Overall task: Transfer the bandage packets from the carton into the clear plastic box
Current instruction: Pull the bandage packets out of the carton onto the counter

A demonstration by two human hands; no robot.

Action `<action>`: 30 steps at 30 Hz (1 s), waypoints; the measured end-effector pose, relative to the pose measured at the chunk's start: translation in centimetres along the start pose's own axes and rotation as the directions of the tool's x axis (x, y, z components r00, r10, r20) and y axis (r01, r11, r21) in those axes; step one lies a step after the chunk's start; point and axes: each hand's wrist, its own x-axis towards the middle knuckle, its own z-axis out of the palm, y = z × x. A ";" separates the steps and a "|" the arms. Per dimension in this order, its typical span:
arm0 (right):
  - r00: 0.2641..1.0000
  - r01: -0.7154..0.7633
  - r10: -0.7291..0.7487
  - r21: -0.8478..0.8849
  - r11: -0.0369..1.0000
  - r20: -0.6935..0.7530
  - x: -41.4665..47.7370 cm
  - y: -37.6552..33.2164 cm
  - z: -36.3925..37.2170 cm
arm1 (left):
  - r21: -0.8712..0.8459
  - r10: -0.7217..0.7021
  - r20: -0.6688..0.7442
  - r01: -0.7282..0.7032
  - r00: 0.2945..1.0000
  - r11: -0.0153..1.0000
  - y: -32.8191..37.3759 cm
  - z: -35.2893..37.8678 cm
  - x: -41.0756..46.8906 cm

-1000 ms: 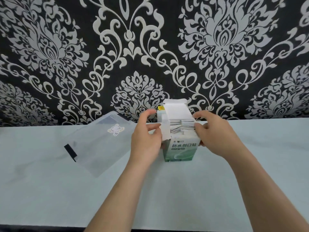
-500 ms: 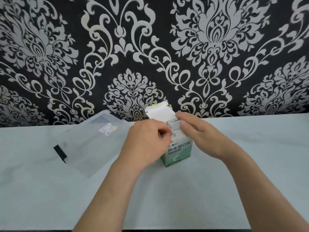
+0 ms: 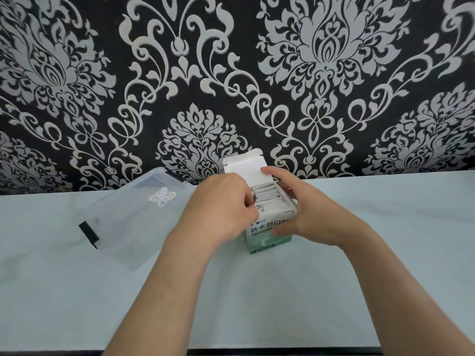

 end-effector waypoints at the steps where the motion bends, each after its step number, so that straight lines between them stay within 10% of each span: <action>1: 1.000 0.014 -0.014 -0.008 1.000 -0.020 0.0 -0.1 0.0 | -0.019 -0.015 0.008 0.016 1.000 1.000 -0.1 -0.1 0.1; 10: 0.992 0.046 -0.064 -0.159 0.986 -0.110 0.1 -1.2 -0.6 | -0.335 -0.101 0.069 0.119 0.992 0.935 -1.3 3.4 1.4; 21: 0.949 -0.103 -0.108 -0.613 0.784 -0.297 -0.7 -1.6 -2.3 | 0.127 -0.139 -0.061 0.146 0.988 0.981 -2.2 2.0 -0.2; 30: 0.922 0.016 -0.259 -0.639 0.769 -0.289 0.2 -2.2 0.3 | -0.538 -0.073 -0.066 0.027 0.995 0.842 -0.9 4.7 0.7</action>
